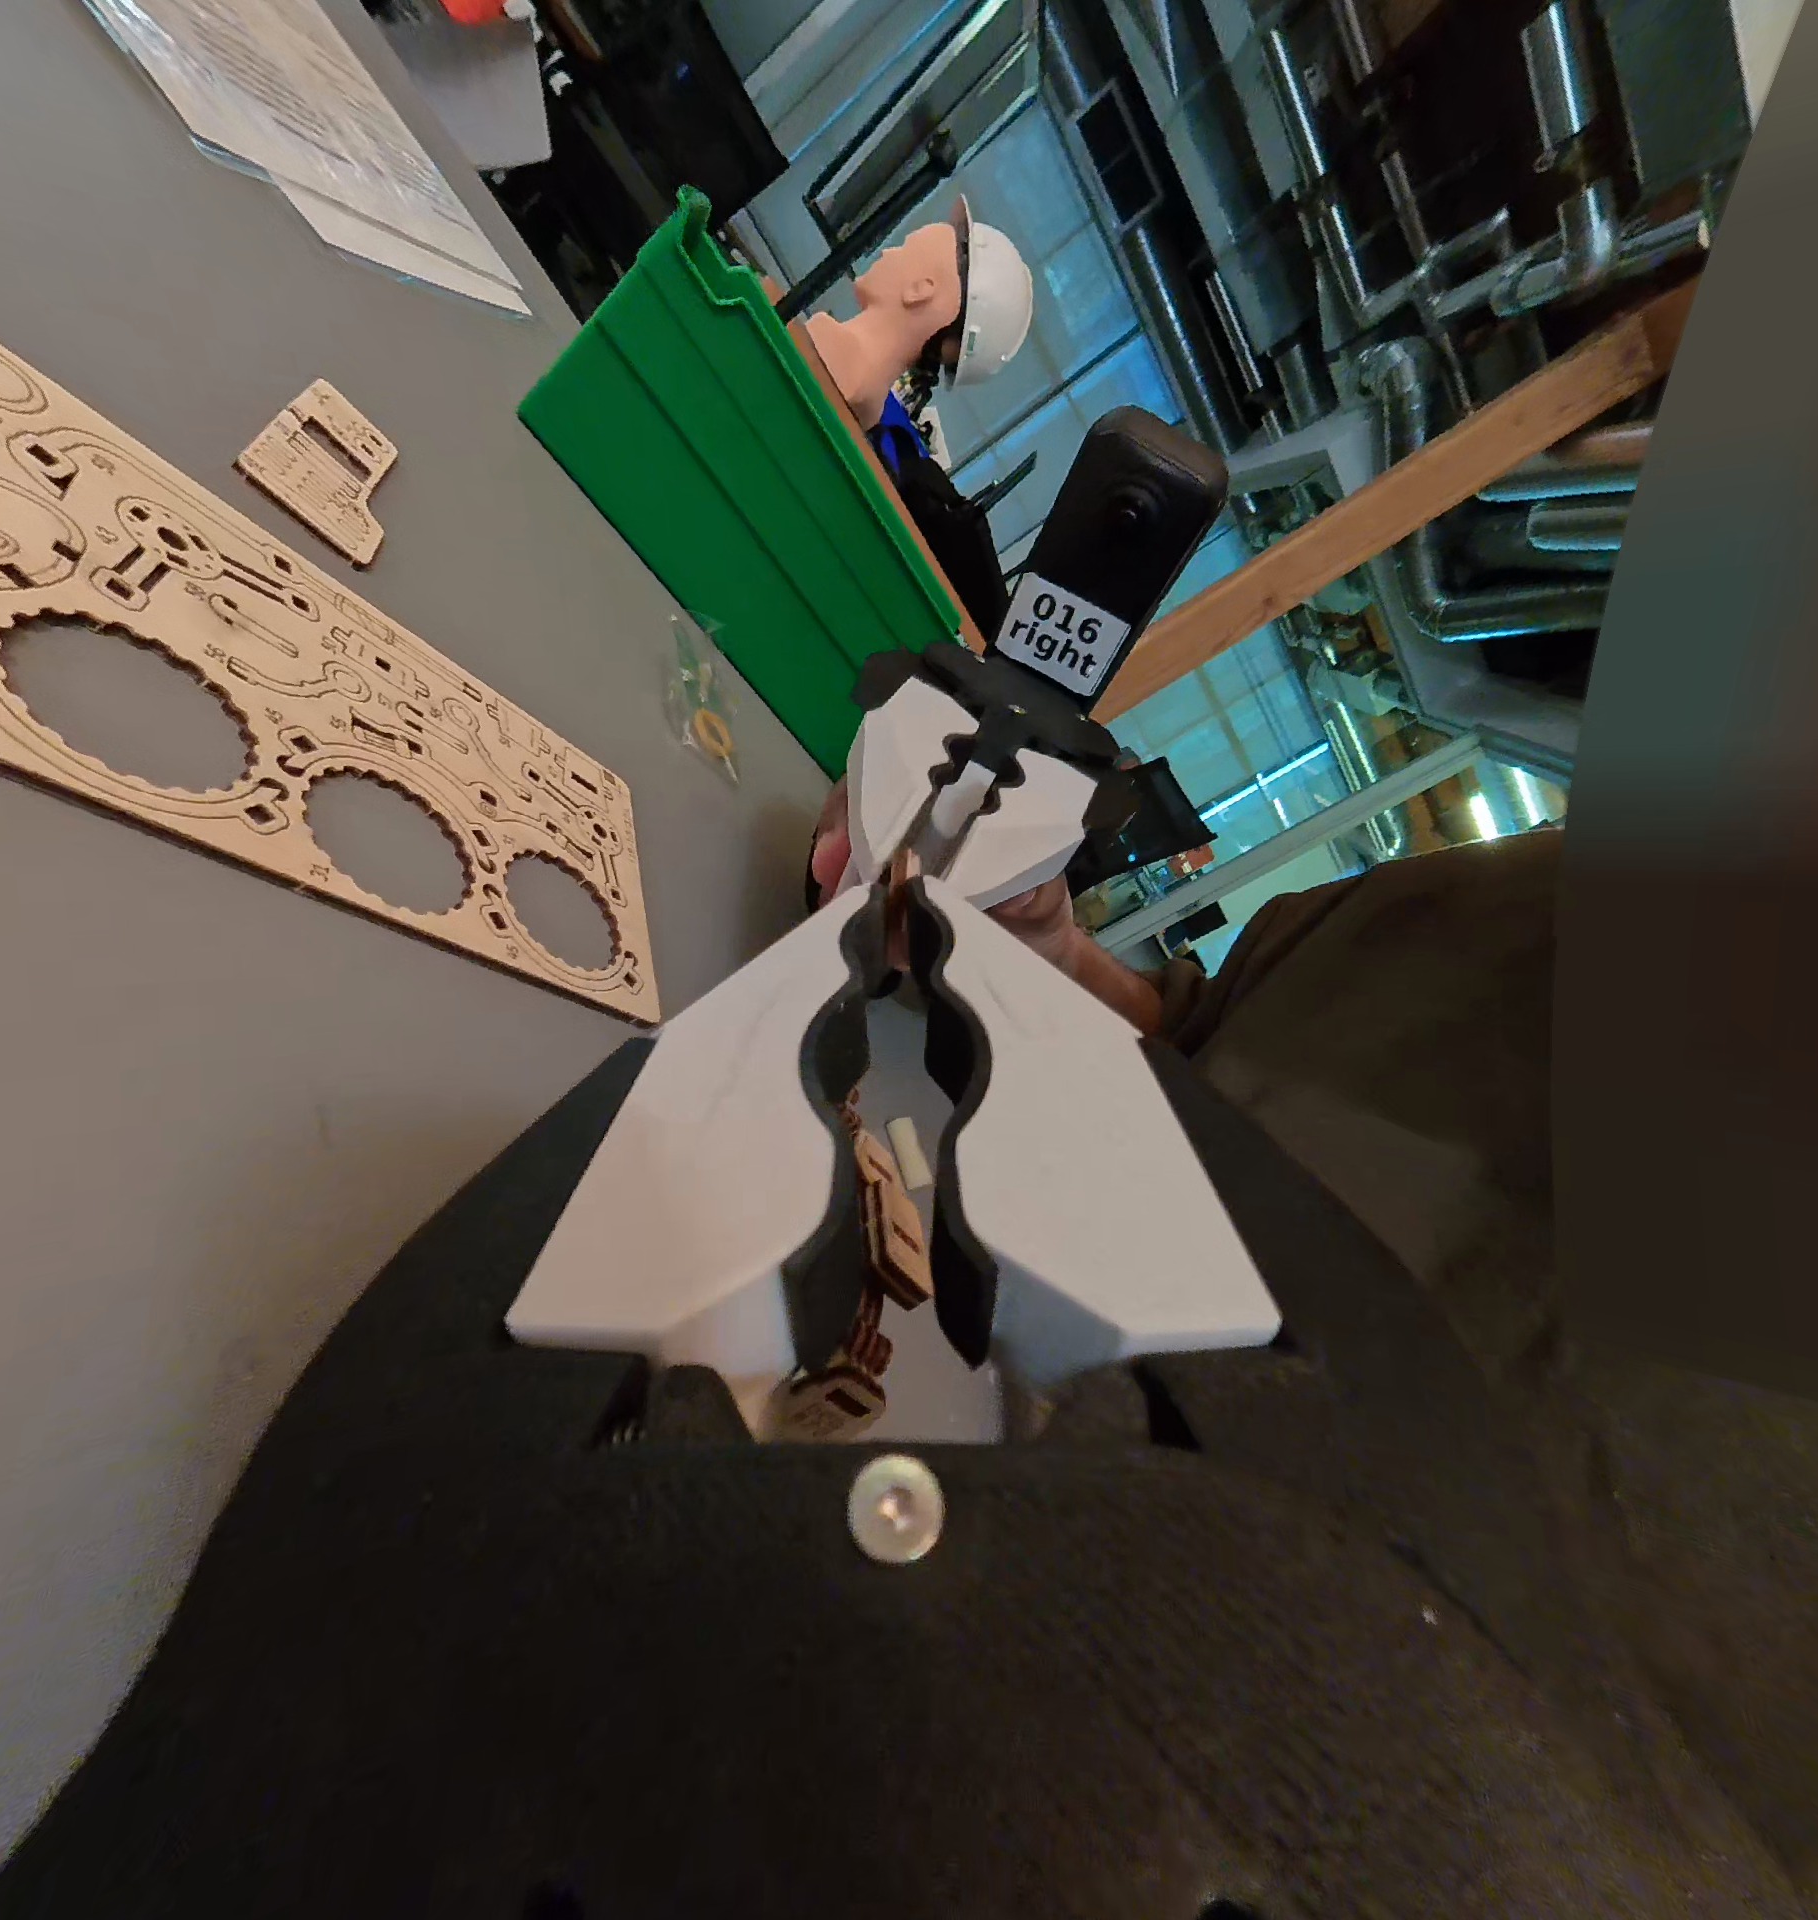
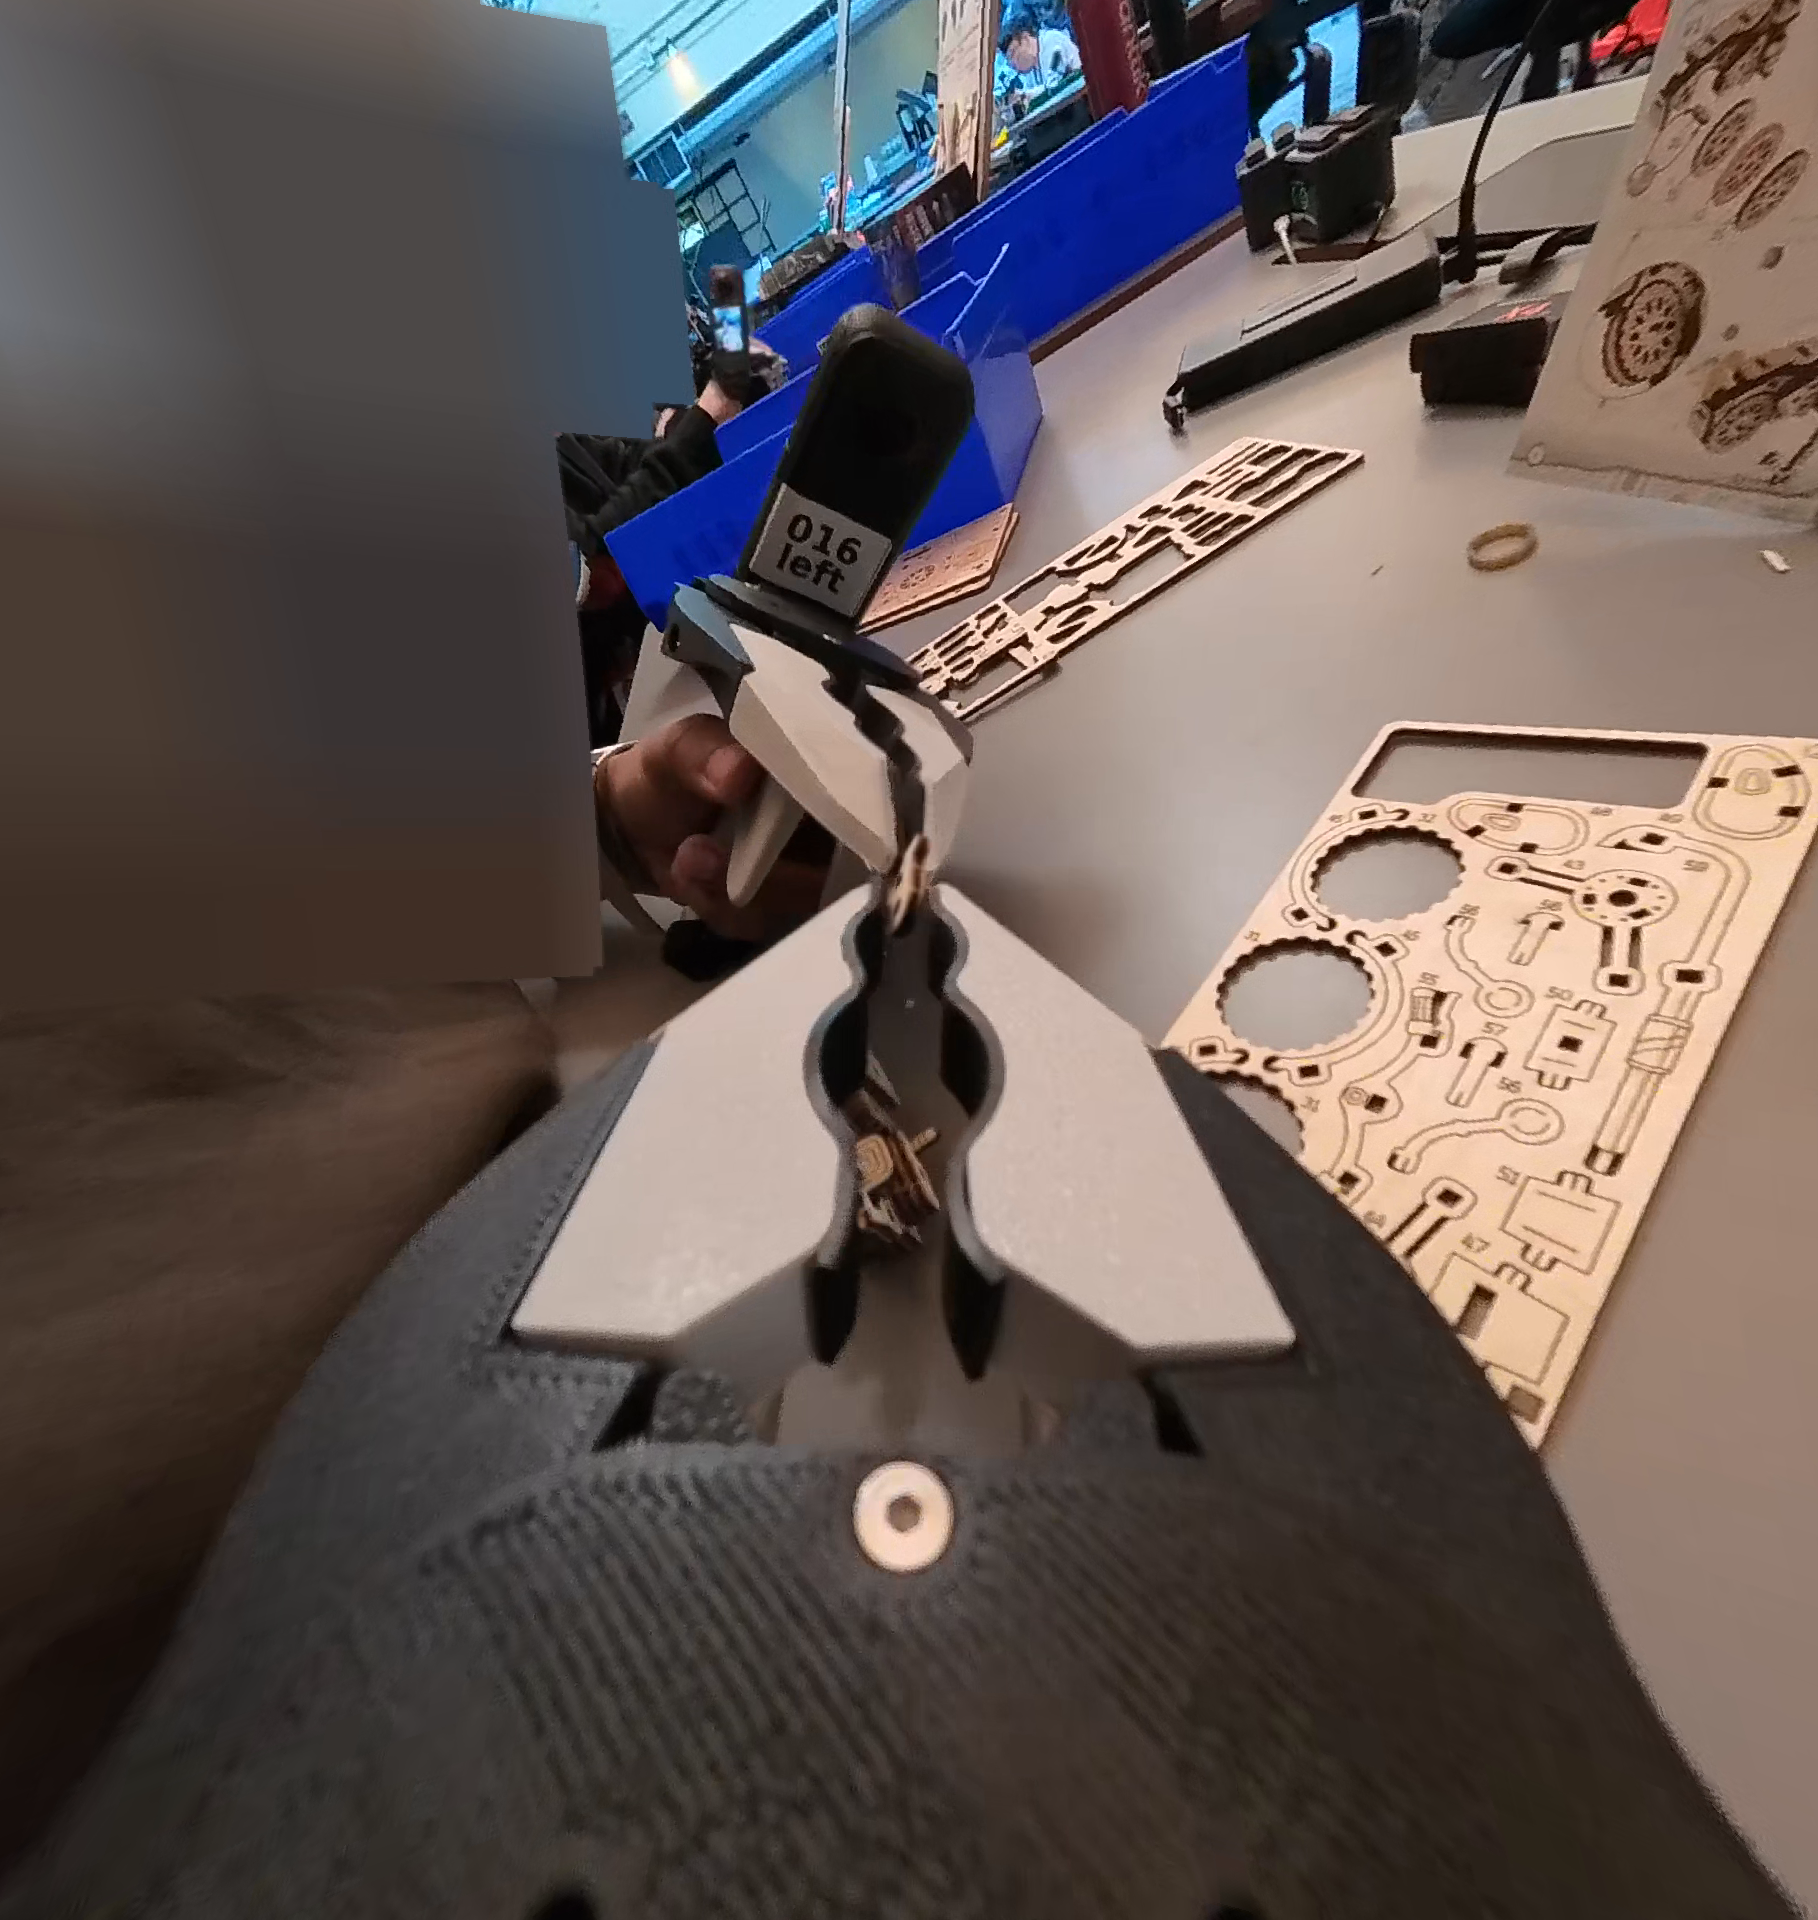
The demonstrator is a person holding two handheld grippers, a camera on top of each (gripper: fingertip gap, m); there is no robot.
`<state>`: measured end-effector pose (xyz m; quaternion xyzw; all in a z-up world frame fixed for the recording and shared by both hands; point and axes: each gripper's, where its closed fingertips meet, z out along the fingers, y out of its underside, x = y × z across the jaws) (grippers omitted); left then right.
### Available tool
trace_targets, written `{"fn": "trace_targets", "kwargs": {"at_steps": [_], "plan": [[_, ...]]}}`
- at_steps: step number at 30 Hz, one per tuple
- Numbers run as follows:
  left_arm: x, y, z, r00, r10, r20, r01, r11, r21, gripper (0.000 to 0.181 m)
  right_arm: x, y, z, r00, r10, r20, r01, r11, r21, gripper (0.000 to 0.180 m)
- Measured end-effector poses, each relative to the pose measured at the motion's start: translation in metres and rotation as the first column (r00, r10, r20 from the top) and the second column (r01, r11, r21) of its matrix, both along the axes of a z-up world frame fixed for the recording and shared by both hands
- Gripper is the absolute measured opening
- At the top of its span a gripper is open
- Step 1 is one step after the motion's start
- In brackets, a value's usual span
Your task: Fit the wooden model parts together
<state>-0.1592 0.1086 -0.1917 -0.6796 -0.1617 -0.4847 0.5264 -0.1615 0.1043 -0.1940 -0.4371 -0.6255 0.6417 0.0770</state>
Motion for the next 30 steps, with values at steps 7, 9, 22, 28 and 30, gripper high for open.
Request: {"fn": "trace_targets", "kwargs": {"at_steps": [7,9,22,28,30], "plan": [[-0.009,0.001,0.003,0.994,0.039,0.104,-0.039,0.999,-0.002,0.0,-0.003,0.009,0.004,0.999,-0.047,-0.028,0.047,0.999,0.008,0.013],[-0.018,0.0,0.005,0.987,0.068,0.146,-0.069,0.998,0.003,0.0,-0.005,0.014,0.005,0.995,-0.078,-0.056,0.08,0.995,0.051,0.015],[-0.032,-0.002,0.0,0.965,0.099,0.241,-0.098,0.995,-0.017,0.001,-0.004,0.021,0.027,0.931,-0.11,-0.349,0.209,0.942,0.261,0.027],[-0.029,-0.003,-0.002,0.949,0.076,0.304,-0.072,0.997,-0.024,0.0,0.008,0.021,0.042,0.798,0.015,-0.602,0.365,0.784,0.503,0.024],[-0.026,-0.003,-0.004,0.953,0.071,0.296,-0.064,0.997,-0.032,0.0,0.009,0.018,0.041,0.773,0.051,-0.632,0.396,0.74,0.544,0.024]]}}
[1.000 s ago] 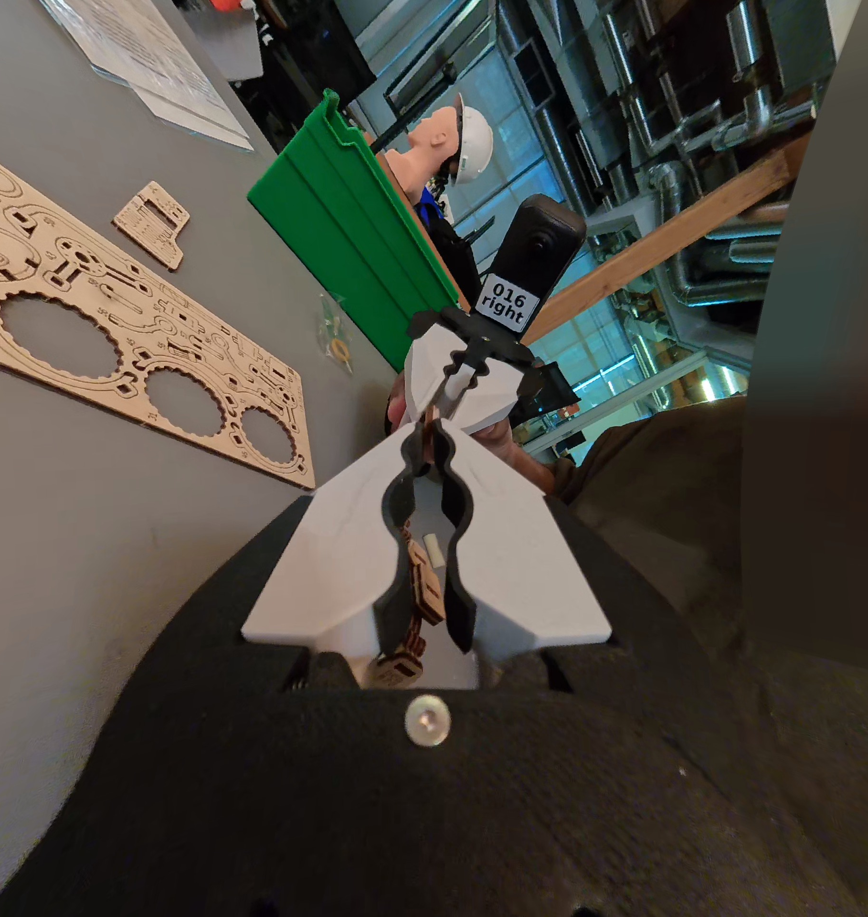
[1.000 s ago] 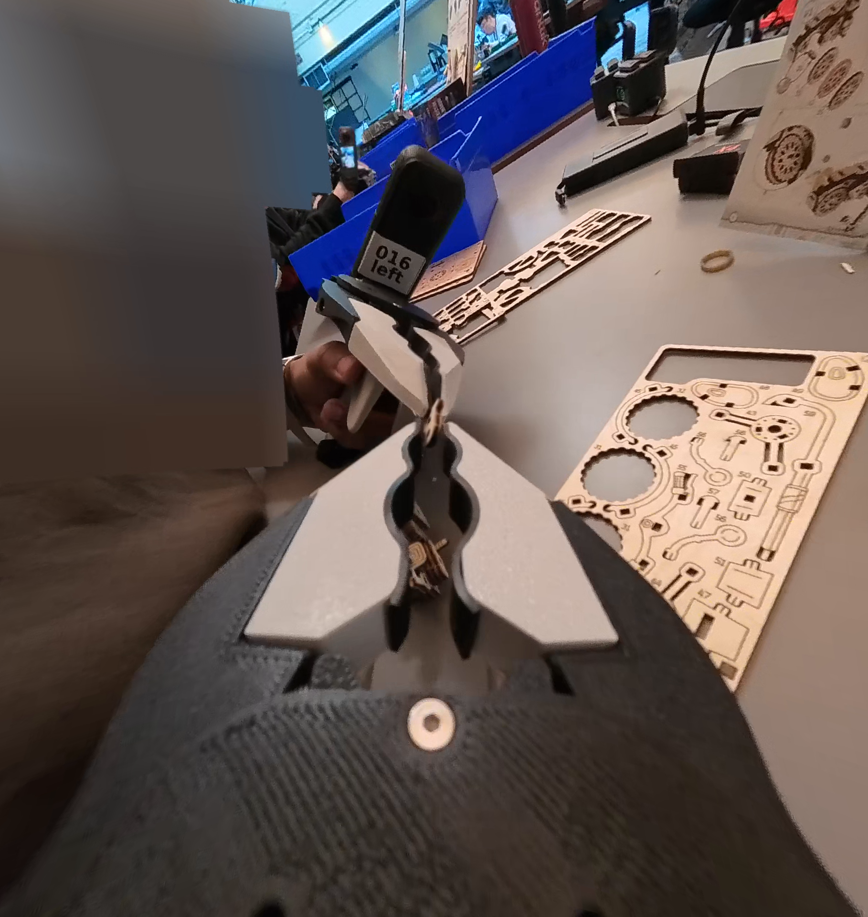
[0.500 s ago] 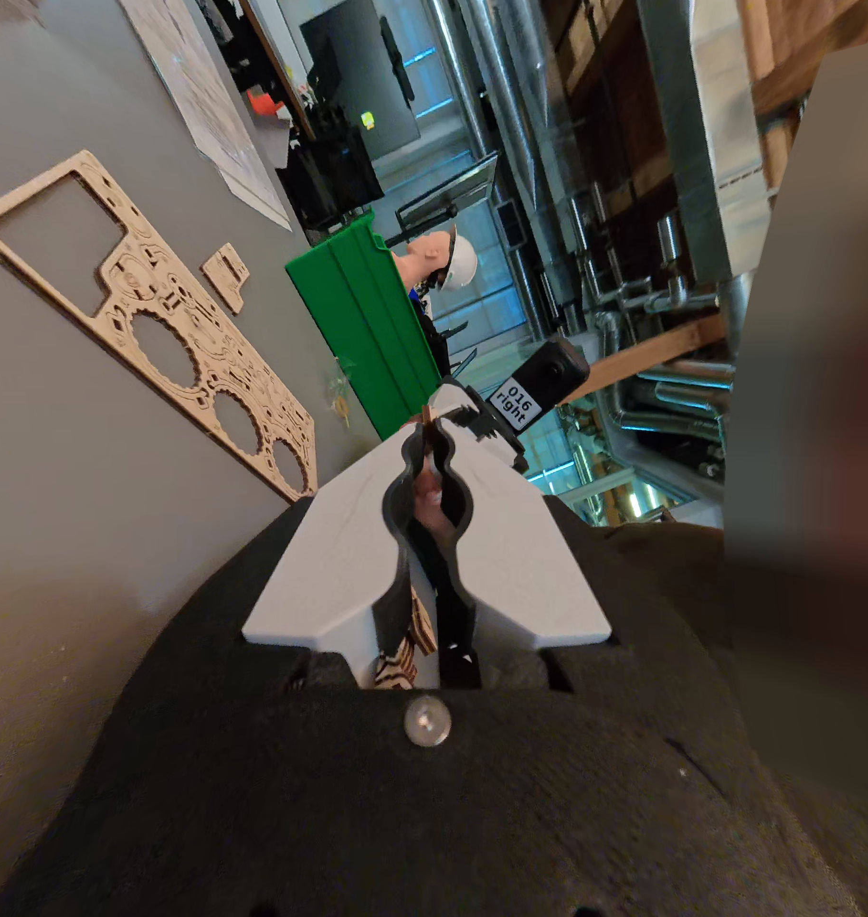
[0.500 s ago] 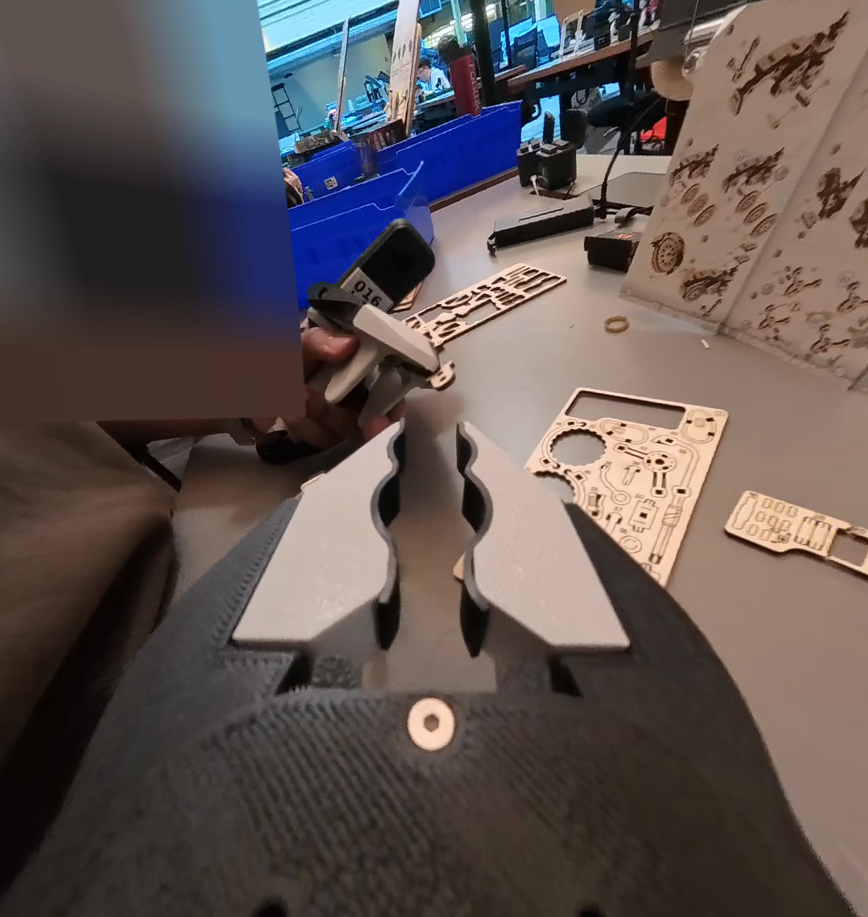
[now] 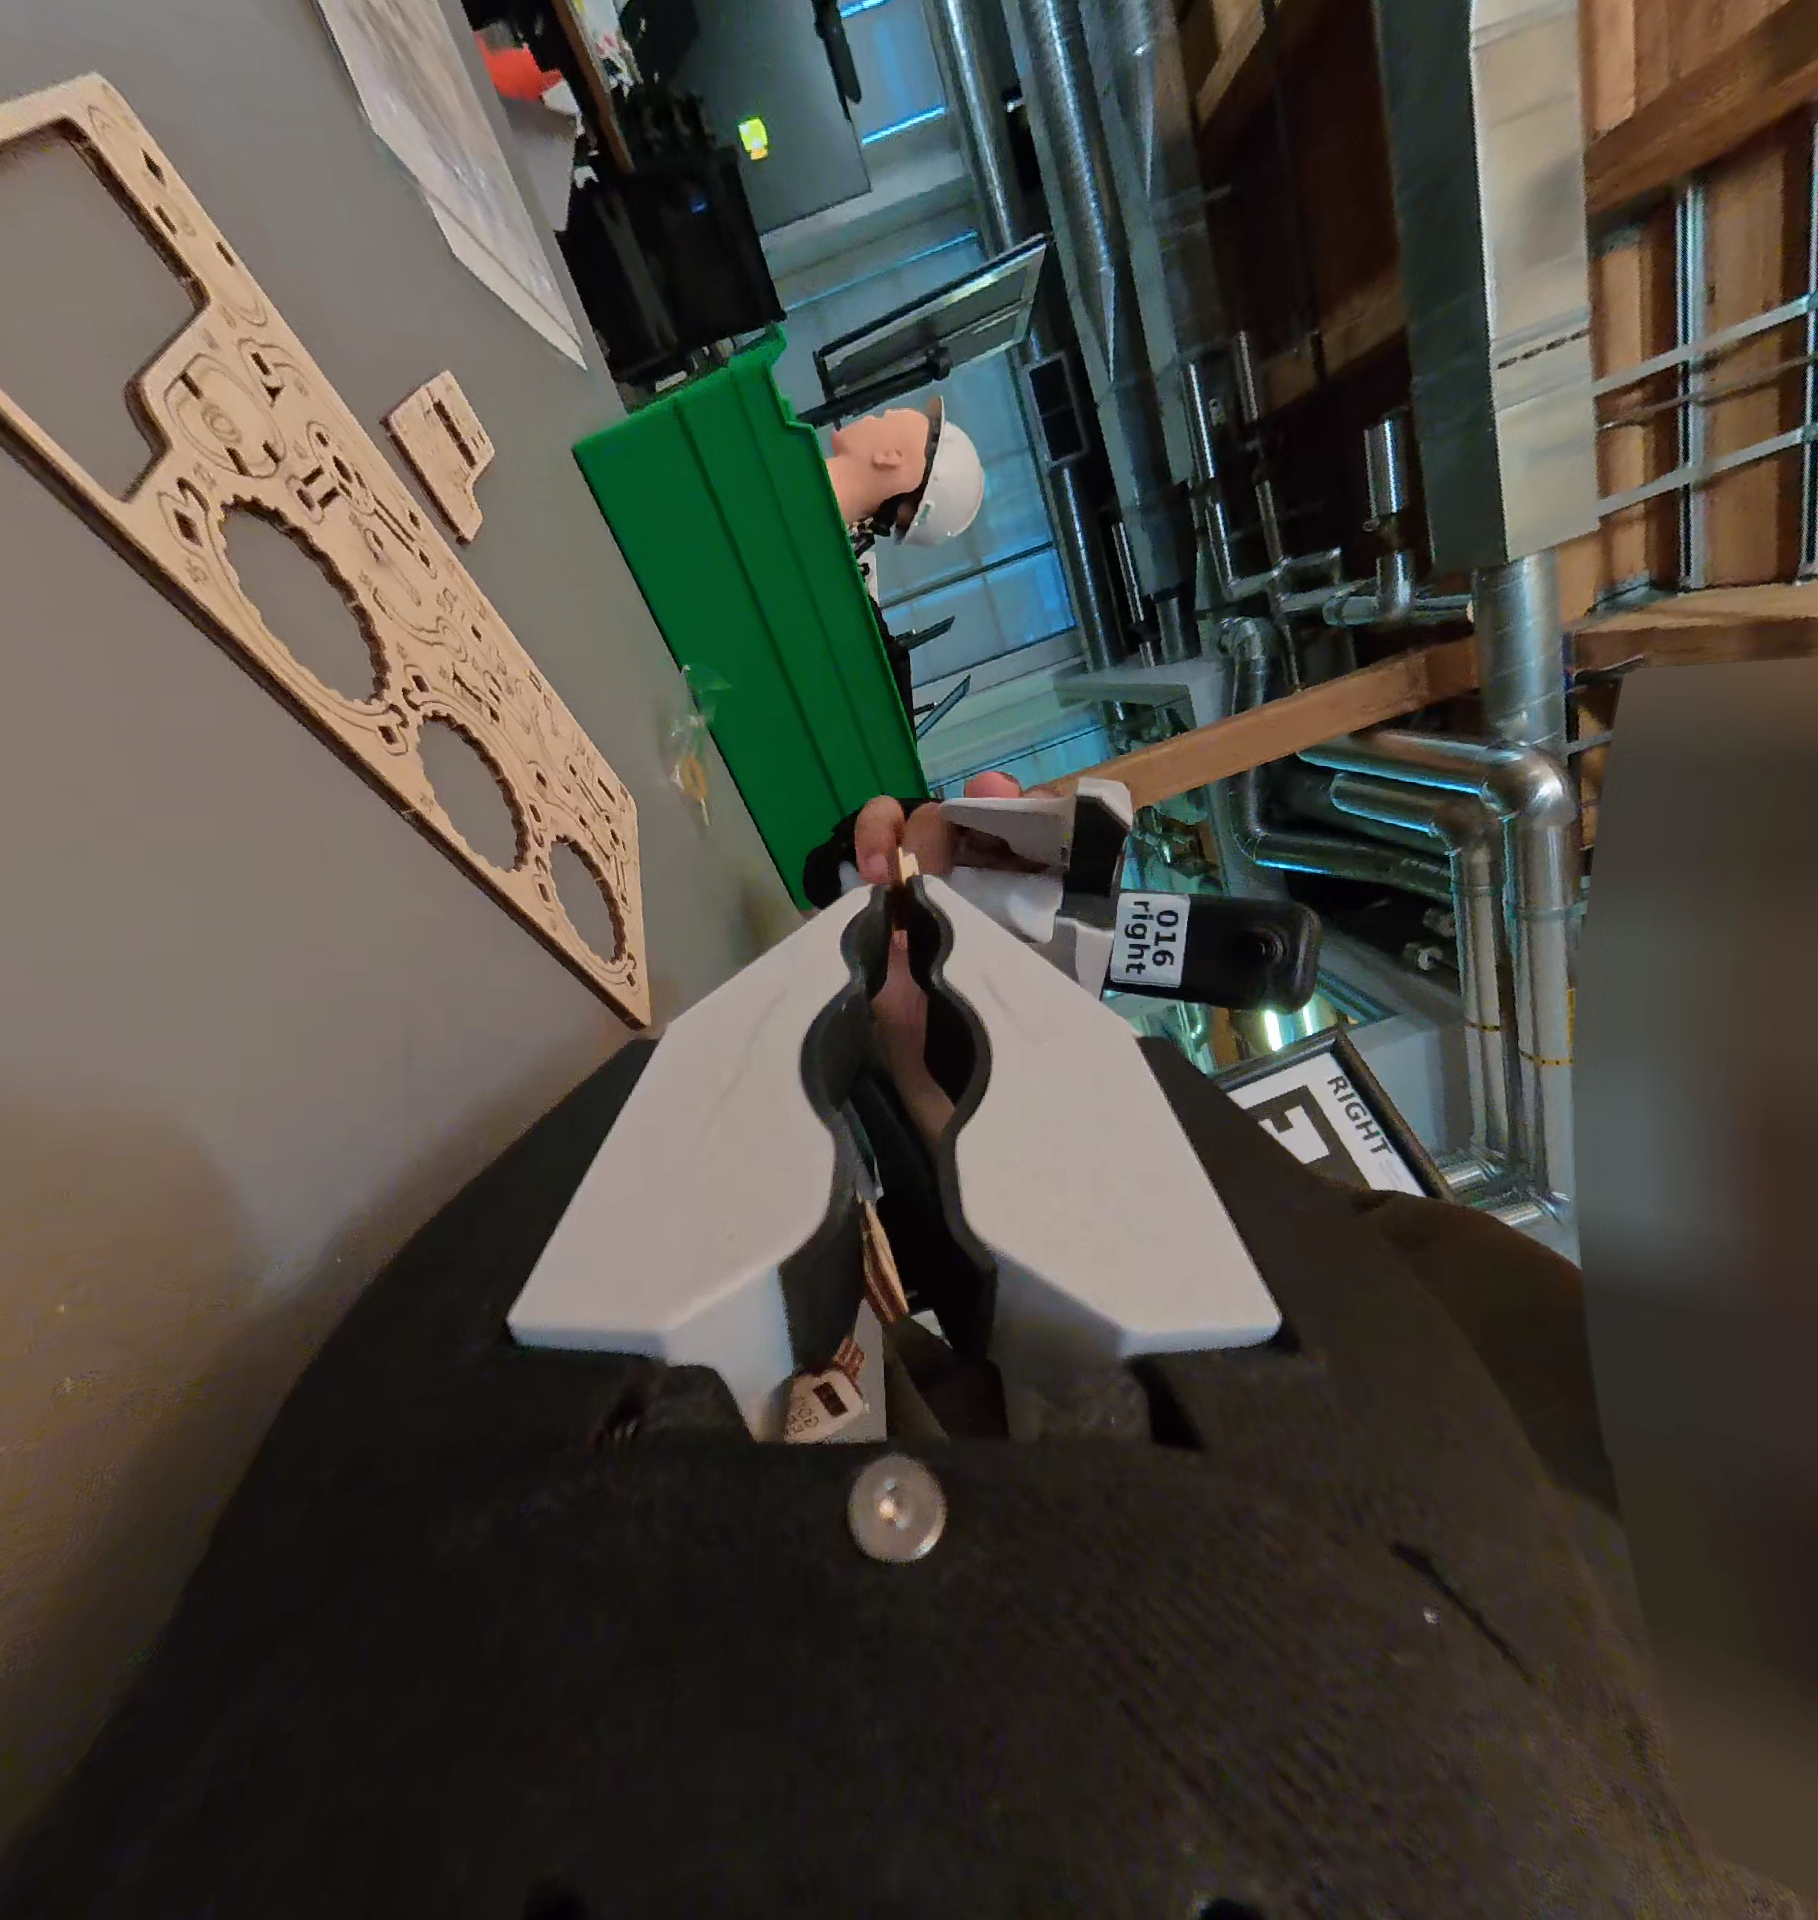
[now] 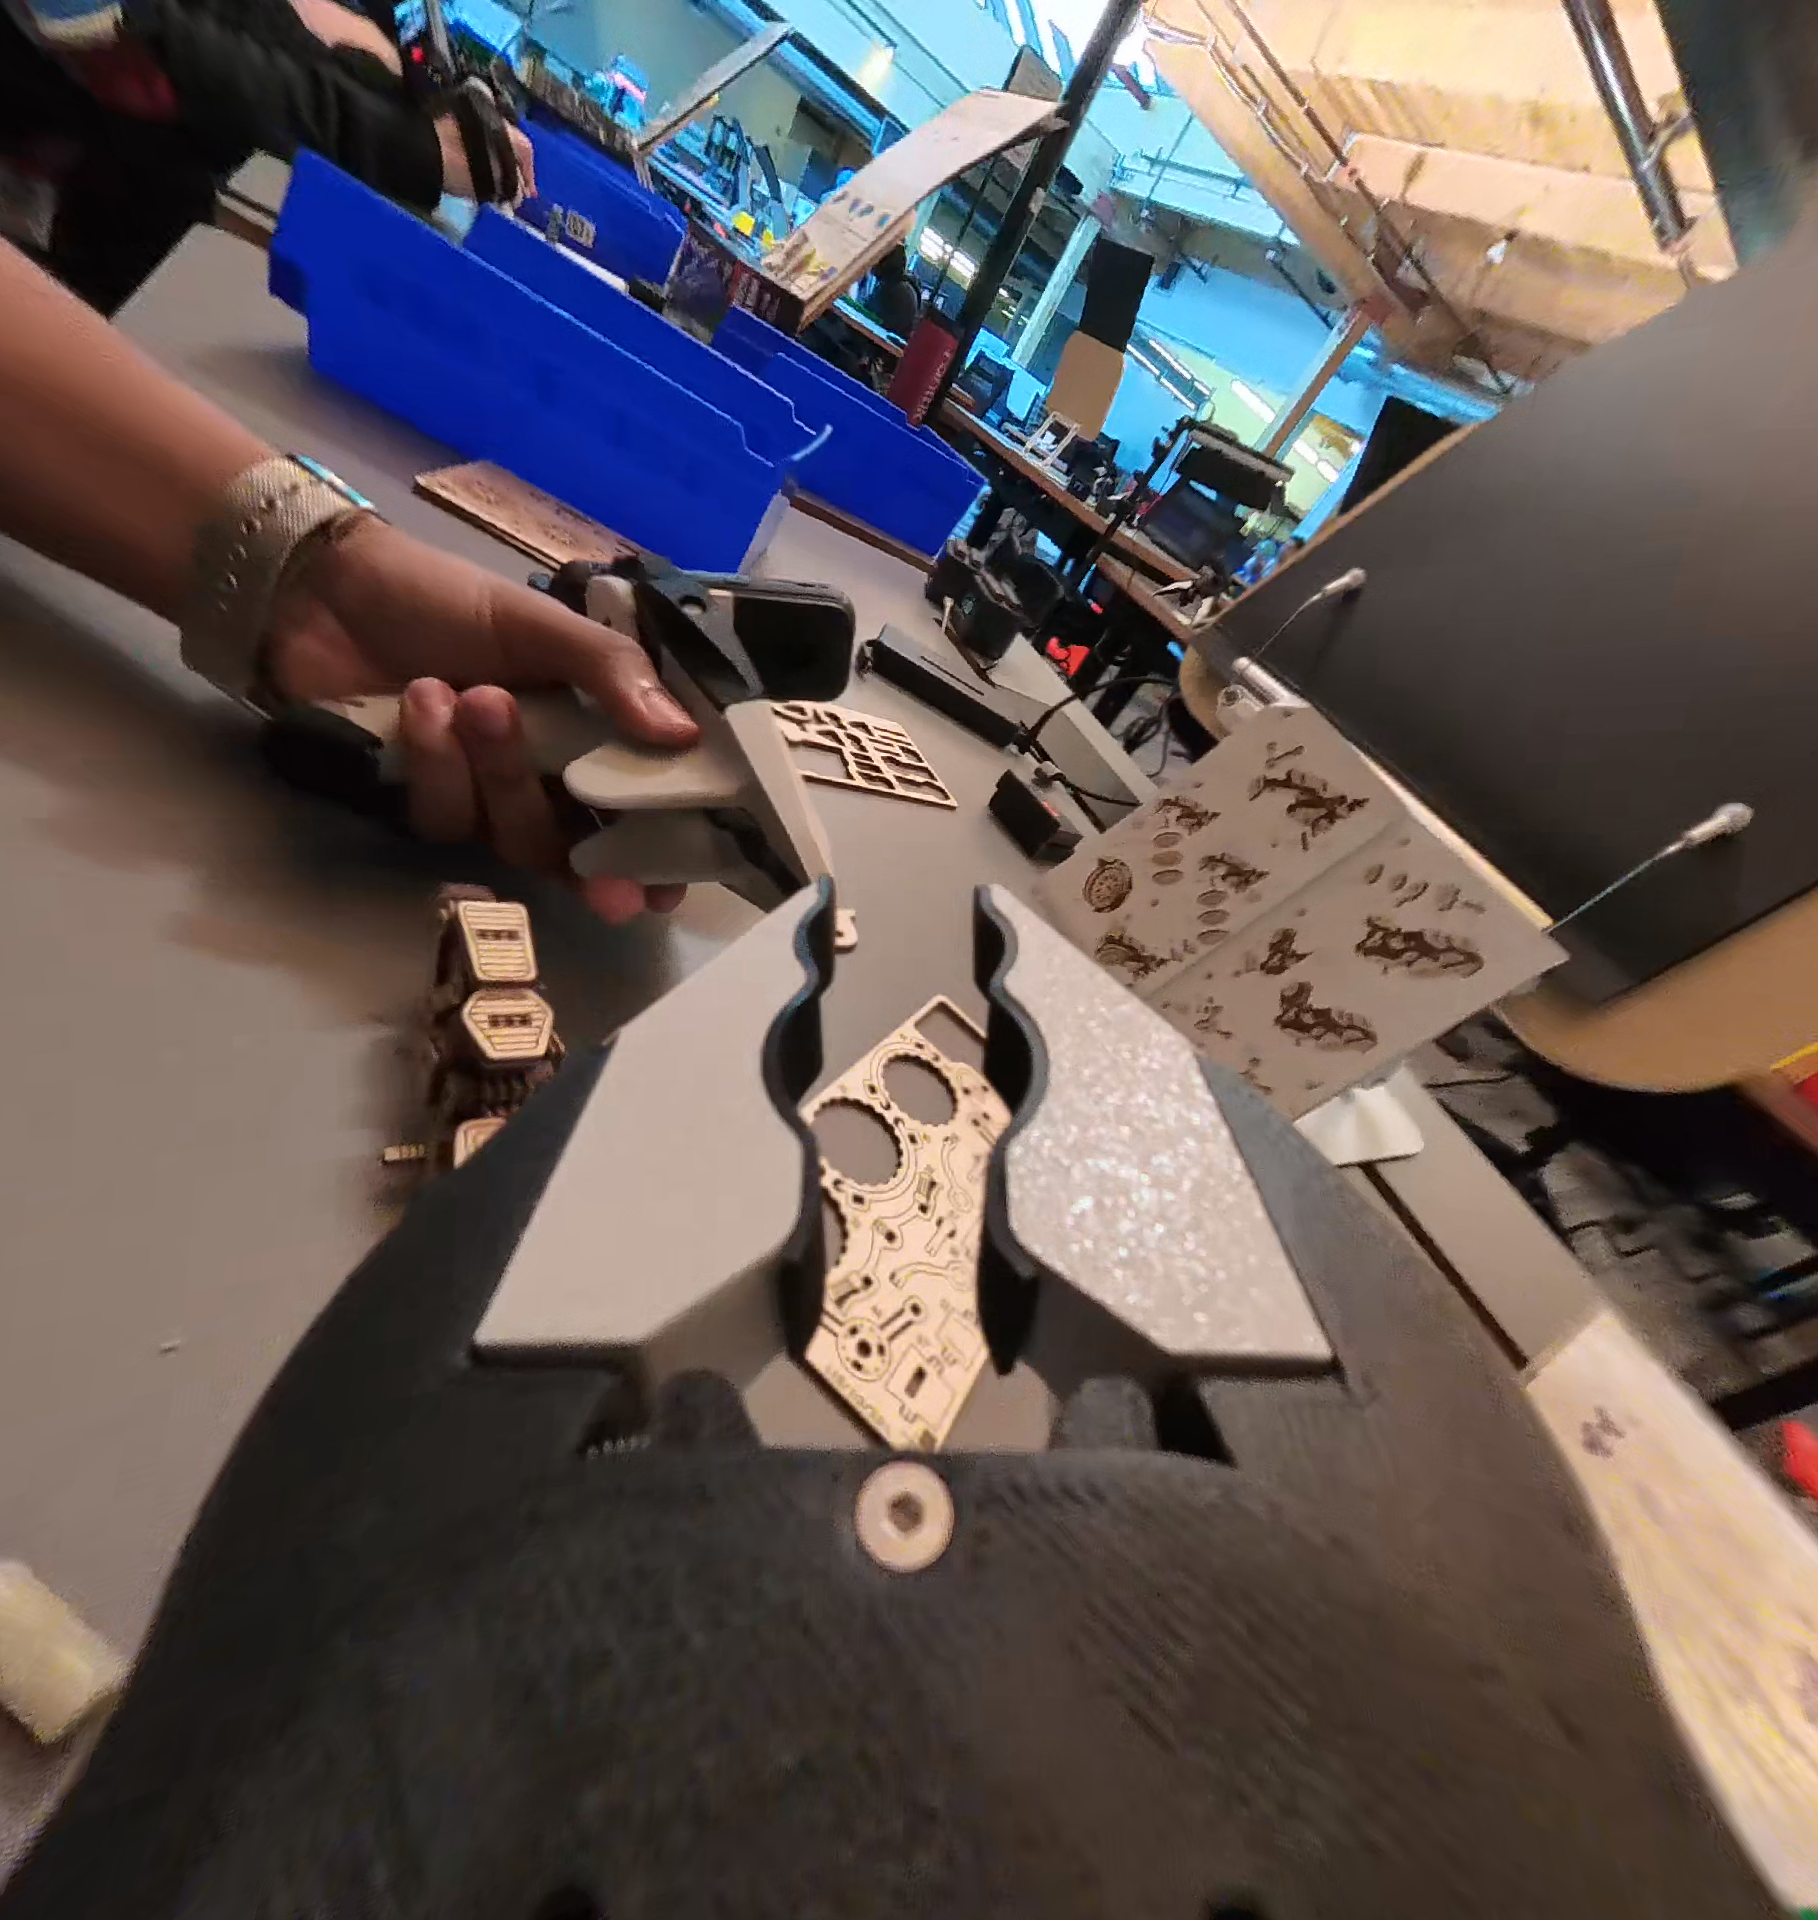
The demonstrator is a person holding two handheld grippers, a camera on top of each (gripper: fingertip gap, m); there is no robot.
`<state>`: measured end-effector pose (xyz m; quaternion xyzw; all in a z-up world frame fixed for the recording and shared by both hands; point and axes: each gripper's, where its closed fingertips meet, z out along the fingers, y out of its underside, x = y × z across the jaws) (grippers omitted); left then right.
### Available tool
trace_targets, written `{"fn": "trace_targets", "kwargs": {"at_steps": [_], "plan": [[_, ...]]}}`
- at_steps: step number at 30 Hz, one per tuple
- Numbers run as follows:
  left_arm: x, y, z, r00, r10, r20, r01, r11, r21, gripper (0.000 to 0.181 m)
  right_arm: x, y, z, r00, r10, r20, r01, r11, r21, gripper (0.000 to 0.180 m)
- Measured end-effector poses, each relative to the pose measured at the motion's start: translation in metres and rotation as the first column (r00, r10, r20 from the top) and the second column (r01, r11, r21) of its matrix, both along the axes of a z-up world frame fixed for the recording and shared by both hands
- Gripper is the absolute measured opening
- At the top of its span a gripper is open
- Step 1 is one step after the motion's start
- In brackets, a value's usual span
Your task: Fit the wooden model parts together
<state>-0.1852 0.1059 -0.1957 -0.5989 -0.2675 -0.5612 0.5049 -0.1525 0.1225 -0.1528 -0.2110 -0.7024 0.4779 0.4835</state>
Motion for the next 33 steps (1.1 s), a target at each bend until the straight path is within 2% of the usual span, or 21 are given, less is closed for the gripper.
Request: {"fn": "trace_targets", "kwargs": {"at_steps": [6,8,10,11,15,18,21,24,28,33], "plan": [[0.006,0.0,-0.002,0.999,-0.022,-0.036,0.022,1.0,-0.008,0.0,-0.008,-0.006,-0.01,0.998,-0.064,-0.028,0.066,0.994,0.083,0.038],[0.007,0.0,-0.002,0.999,-0.024,-0.046,0.024,1.0,-0.005,0.0,-0.01,0.003,-0.005,0.988,-0.147,-0.056,0.147,0.989,-0.006,0.037],[0.007,0.0,-0.001,0.998,-0.024,-0.05,0.024,1.0,0.002,0.0,-0.008,0.016,0.007,0.967,-0.237,-0.095,0.221,0.963,-0.151,0.01],[0.006,0.0,-0.001,0.999,-0.02,-0.051,0.021,1.0,0.006,0.0,-0.006,0.018,0.011,0.964,-0.243,-0.104,0.222,0.958,-0.183,0.006],[0.002,0.001,0.0,0.999,-0.008,-0.038,0.008,1.0,0.008,0.0,-0.008,0.024,0.006,0.967,-0.246,-0.062,0.227,0.949,-0.219,0.011],[0.0,0.001,0.0,1.0,-0.006,-0.026,0.006,1.0,0.007,0.0,-0.012,0.027,-0.009,0.976,-0.216,0.031,0.217,0.949,-0.23,0.014],[0.001,0.001,-0.003,0.999,-0.019,-0.038,0.018,1.0,-0.014,0.0,-0.013,0.021,-0.025,0.981,-0.156,0.112,0.175,0.966,-0.188,0.015],[0.004,0.002,-0.007,0.996,-0.044,-0.076,0.042,0.998,-0.037,0.0,-0.009,0.011,-0.027,0.989,-0.123,0.085,0.131,0.986,-0.1,0.012],[0.009,0.002,-0.009,0.993,-0.072,-0.096,0.067,0.996,-0.054,0.0,-0.007,-0.003,-0.045,0.99,-0.108,0.095,0.102,0.993,0.064,0.017],[0.015,0.003,-0.011,0.984,-0.091,-0.15,0.082,0.995,-0.064,0.001,-0.006,-0.013,-0.049,0.987,-0.081,0.141,0.076,0.996,0.043,0.018]]}}
